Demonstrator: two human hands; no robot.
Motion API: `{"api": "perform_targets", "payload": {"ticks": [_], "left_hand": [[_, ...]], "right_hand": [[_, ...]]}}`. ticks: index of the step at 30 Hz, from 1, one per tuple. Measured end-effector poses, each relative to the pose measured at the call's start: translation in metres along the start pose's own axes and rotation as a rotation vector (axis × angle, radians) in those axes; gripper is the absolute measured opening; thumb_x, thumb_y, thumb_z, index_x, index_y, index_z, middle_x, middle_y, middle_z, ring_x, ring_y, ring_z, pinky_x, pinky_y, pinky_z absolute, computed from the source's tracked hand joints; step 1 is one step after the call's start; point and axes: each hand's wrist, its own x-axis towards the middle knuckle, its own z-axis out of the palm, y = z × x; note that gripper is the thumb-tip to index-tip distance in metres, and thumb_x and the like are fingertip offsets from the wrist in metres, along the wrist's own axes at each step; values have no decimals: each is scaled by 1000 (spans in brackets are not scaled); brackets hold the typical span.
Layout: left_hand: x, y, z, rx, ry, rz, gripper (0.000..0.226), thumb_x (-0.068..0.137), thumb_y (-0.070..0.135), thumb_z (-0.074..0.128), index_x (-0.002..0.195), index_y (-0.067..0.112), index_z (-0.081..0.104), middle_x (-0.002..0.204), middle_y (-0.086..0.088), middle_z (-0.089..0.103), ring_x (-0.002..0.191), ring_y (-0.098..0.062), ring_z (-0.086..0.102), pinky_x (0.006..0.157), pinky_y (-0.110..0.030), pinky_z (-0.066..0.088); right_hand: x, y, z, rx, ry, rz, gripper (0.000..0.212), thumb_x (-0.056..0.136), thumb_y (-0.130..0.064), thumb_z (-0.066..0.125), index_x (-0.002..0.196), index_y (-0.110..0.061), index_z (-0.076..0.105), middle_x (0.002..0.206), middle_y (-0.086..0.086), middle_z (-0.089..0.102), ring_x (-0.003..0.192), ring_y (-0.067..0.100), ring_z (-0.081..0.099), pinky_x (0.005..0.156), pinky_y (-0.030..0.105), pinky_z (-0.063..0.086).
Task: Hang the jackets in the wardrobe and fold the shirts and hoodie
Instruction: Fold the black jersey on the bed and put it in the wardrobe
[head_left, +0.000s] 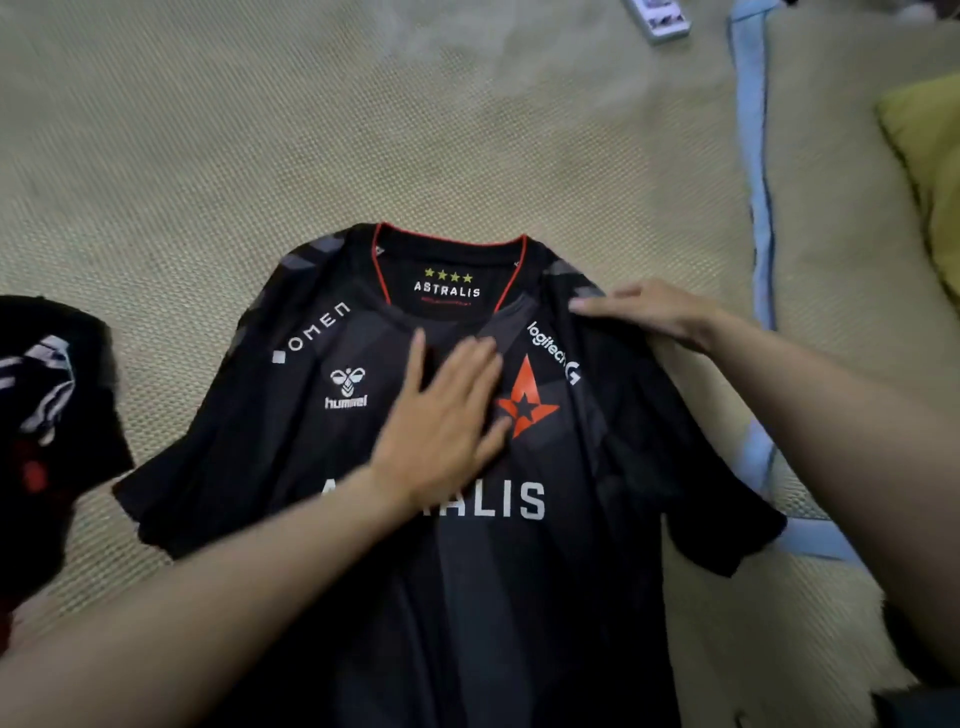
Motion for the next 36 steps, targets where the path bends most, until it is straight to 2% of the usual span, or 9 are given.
{"api": "perform_targets", "payload": {"ticks": [6,10,12,18,23,27,31,34,36], "left_hand": [[-22,97,31,-23,-176,-26,73,97,56,39,156,14,34,166,-1,26,154,-17,21,119,-65,18],[-20,97,40,16,-209,-20,75,99,57,36,159,15,25,167,-2,21,155,-18,16,120,-65,12],[-20,98,40,35,-203,-12,76,99,57,34,160,14,23,168,-3,18,156,-18,14,120,-65,10],[-18,105,42,87,-224,-21,76,98,56,29,160,12,19,169,-5,15,156,-21,13,118,-69,8],[-19,108,41,114,-268,-27,76,98,55,25,161,12,18,169,-5,14,156,-21,11,118,-69,6],[-17,110,38,106,-298,-37,76,98,57,19,161,14,15,169,-3,12,156,-19,8,118,-69,3],[-20,106,19,74,-305,-44,78,96,61,10,162,18,5,170,2,2,156,-15,0,120,-63,-7],[-29,80,-7,-9,-242,-131,78,95,58,14,162,18,10,170,3,6,156,-14,5,123,-56,-6],[-39,44,-30,-46,-147,-260,75,94,53,21,158,13,25,167,-3,22,154,-19,20,124,-55,5]], "right_hand": [[-97,59,-25,4,-520,350,10,89,-17,75,90,-8,71,70,-8,74,58,-1,66,55,10,45],[-119,90,-45,339,-305,337,37,83,-8,78,117,1,69,112,11,77,101,18,75,93,28,55],[-128,92,-58,345,-214,327,39,82,-12,81,118,-2,69,114,12,76,107,25,73,102,37,52],[-127,95,-75,-259,109,312,48,64,-52,91,83,-14,68,83,2,70,79,19,67,64,31,48],[-135,122,-75,-391,330,341,64,56,-68,87,64,-12,57,67,4,62,73,27,61,63,33,40],[-139,137,-76,-370,386,375,65,54,-59,92,82,-11,59,98,16,72,88,32,64,72,36,47],[-157,127,-56,-478,633,475,111,61,-48,94,141,0,34,140,24,49,132,41,46,103,52,42],[-168,94,-22,-865,762,193,89,69,-40,91,132,-2,41,129,23,50,117,40,51,95,50,43],[-169,64,14,-882,686,-54,71,75,-36,85,125,-3,47,119,21,54,106,39,55,87,48,45]]}}
